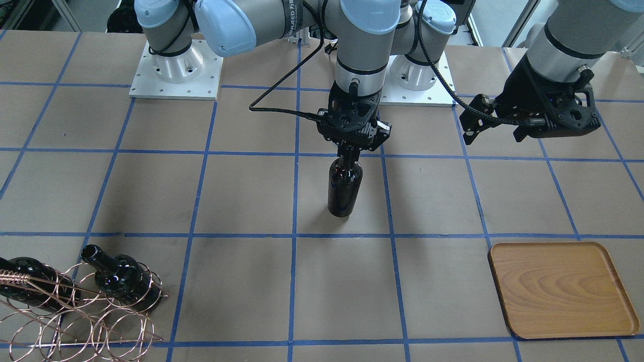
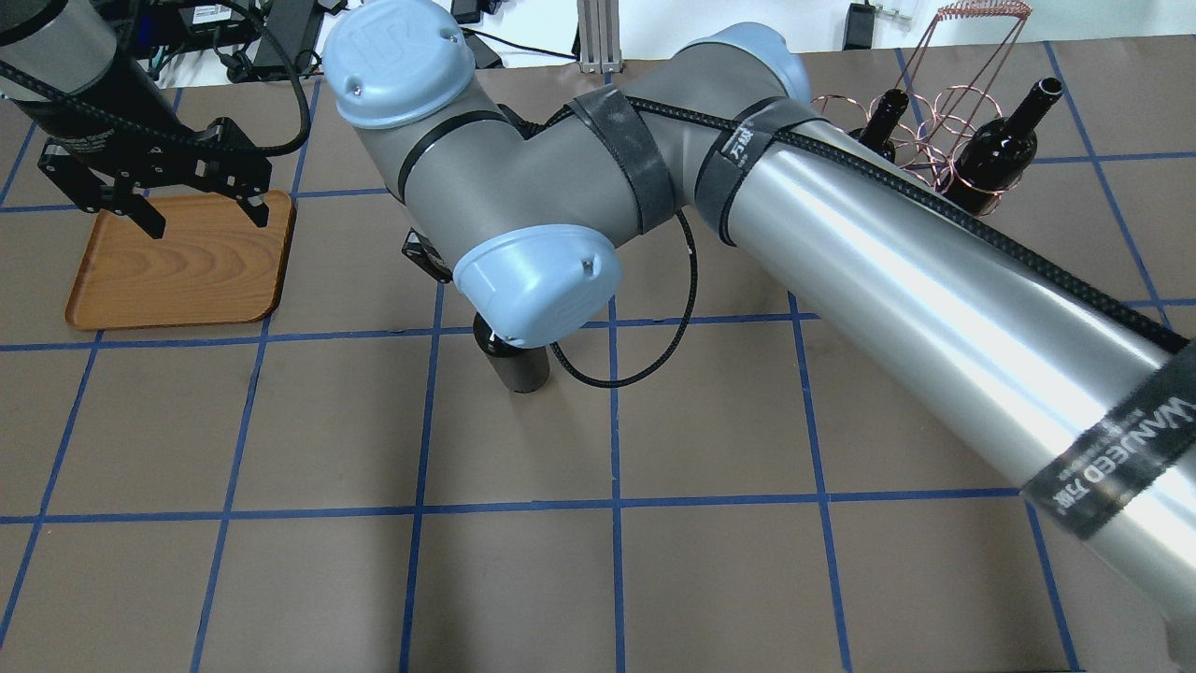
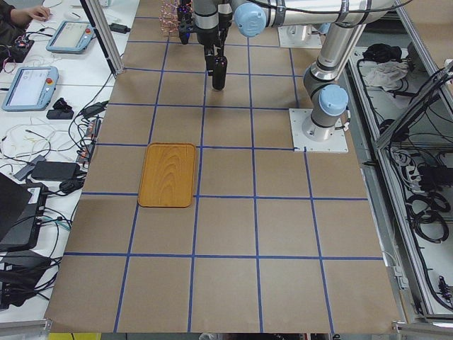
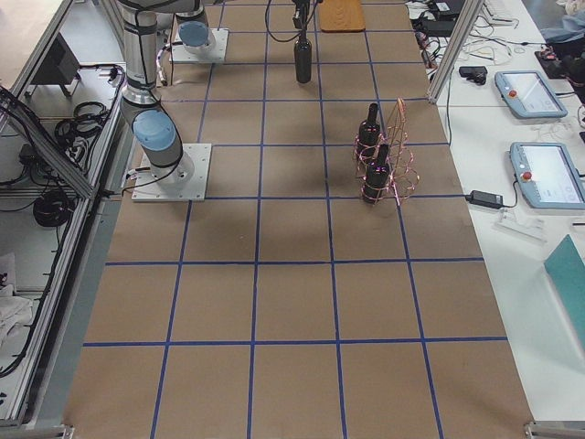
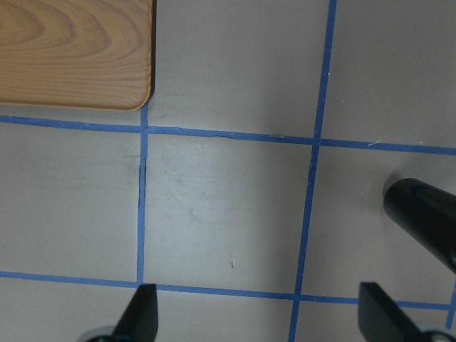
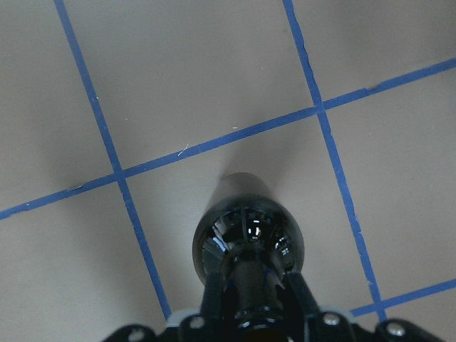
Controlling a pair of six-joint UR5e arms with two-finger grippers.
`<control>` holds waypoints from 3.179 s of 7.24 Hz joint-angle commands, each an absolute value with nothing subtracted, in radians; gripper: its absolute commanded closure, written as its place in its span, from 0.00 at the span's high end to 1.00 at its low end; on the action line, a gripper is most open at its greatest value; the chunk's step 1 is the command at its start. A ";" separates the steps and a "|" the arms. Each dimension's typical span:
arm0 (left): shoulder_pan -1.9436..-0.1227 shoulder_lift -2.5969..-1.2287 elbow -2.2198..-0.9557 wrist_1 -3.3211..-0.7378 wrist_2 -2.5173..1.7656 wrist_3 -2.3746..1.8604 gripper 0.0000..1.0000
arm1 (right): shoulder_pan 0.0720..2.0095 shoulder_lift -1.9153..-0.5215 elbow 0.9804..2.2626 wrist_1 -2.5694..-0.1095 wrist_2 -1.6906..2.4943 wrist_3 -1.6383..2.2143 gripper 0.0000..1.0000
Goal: Take wine from basket and place on tray
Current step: 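Carry the bottle toward the table center and stand it upright, then open the right gripper and raise it back over the rack, then move the left gripper over the standing bottle and grasp its neck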
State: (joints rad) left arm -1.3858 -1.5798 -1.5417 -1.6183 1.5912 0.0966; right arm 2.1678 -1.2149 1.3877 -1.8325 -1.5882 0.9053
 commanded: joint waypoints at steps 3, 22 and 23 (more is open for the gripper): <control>-1.388 -1.577 -1.542 -1.621 1.675 0.097 1.00 | 2.177 -1.219 1.385 -1.835 -1.594 0.908 1.00; -1.793 -1.709 -1.689 -1.318 1.525 -0.058 1.00 | 1.608 -1.520 1.433 -1.565 -1.591 0.026 1.00; -1.793 -1.712 -1.692 -1.319 1.526 -0.060 0.97 | 1.608 -1.520 1.433 -1.566 -1.592 0.025 1.00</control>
